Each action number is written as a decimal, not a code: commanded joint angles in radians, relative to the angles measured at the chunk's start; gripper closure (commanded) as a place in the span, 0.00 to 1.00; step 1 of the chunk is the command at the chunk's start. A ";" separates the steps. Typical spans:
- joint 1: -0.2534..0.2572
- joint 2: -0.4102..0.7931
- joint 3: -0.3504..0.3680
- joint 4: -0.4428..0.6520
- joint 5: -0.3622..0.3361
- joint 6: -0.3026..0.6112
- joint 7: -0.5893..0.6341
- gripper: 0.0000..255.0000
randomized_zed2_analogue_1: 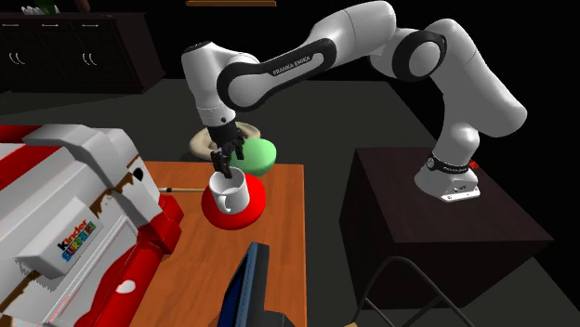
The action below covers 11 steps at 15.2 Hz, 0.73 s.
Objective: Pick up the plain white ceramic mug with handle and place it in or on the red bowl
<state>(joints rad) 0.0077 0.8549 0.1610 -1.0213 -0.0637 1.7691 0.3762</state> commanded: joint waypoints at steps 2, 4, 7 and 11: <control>0.005 0.007 0.000 0.097 0.000 -0.090 -0.001 0.00; 0.008 0.016 0.000 0.139 0.000 -0.123 -0.002 0.00; 0.008 0.016 0.000 0.139 0.000 -0.123 -0.002 0.00; 0.008 0.016 0.000 0.139 0.000 -0.123 -0.002 0.00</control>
